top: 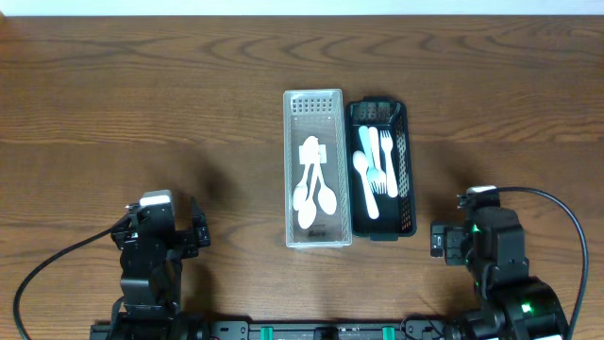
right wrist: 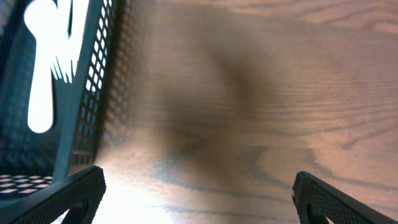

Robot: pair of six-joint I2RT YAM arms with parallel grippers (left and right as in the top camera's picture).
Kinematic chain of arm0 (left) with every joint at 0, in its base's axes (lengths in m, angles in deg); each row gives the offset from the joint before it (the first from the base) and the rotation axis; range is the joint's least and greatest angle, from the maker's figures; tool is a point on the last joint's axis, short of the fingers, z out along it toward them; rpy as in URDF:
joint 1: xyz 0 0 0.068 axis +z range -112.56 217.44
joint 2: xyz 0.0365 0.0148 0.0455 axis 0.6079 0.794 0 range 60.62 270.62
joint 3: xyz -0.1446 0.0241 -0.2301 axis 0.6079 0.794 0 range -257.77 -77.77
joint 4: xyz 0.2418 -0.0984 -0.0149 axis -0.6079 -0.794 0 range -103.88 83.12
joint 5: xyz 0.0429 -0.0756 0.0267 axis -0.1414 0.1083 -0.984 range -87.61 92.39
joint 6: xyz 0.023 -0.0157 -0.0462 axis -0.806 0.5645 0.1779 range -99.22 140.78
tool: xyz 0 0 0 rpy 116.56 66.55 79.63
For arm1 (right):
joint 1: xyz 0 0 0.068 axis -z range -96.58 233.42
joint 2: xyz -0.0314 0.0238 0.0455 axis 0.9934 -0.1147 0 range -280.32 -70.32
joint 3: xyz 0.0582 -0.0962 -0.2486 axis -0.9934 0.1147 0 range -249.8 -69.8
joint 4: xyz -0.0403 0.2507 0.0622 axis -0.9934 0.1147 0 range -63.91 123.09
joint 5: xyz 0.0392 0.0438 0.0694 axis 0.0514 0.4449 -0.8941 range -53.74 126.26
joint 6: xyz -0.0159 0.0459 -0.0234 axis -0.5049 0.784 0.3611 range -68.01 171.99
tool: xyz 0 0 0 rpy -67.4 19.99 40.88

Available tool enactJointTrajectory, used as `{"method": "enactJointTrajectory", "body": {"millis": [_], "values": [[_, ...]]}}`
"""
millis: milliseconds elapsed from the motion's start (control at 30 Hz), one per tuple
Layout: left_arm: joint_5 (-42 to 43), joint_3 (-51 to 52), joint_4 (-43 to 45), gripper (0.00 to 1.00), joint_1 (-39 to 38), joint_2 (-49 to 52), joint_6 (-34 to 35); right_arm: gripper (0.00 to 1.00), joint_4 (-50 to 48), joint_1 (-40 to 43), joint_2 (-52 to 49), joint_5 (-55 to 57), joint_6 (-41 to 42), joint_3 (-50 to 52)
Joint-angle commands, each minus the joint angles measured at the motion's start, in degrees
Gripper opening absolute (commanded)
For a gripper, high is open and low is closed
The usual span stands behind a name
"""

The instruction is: Pack container

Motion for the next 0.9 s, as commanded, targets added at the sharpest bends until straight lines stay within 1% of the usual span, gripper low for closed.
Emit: {"method": "enactJointTrajectory", "body": {"millis": [0, 267, 400, 467, 567, 633, 700, 733, 767, 867], "values": [[-0.46, -0.17, 0.02, 0.98, -0.02, -0.31, -0.50, 0.99, 0.04, 0.72, 5.14, 0.02, 0.96, 0.13], [-0.46, -0.17, 0.02, 0.98, -0.02, -0.31, -0.50, 0.99, 1.31, 1.51, 23.34, 1.03, 0.31, 0.24], [-0.46, -0.17, 0.00, 0.98, -0.02, -0.31, -0.50, 0.99, -2.23, 1.97, 29.05, -1.16, 0.31, 5.20], [-0.46, -0.17, 0.02, 0.98, -0.02, -0.31, -0.50, 0.99, -8.20, 1.99, 31.04, -2.45, 0.31, 10.71], [-0.46, -0.17, 0.00, 0.98, -0.02, -0.31, -0.50, 0.99, -22.58, 2.08, 31.01, -3.63, 0.26, 19.15], [-0.46, -0.17, 0.02, 0.98, -0.02, -0.31, -0.50, 0.99, -34.64, 2.03, 31.01, -3.65, -2.01, 24.24], [-0.46, -0.17, 0.00, 0.98, -0.02, -0.31, -0.50, 0.99, -43.60, 2.03, 31.01, -3.67, -5.38, 28.24], [-0.46, -0.17, 0.02, 0.98, -0.02, -0.31, -0.50, 0.99, -45.22, 2.05, 31.01, -3.65, -6.80, 29.49], [-0.46, -0.17, 0.02, 0.98, -0.02, -0.31, -0.50, 0.99, -43.89, 2.08, 31.01, -3.74, -8.00, 29.31], [-0.46, -0.17, 0.02, 0.98, -0.02, -0.31, -0.50, 0.99, -43.21, 2.69, 30.95, -4.57, -8.07, 29.29]]}}
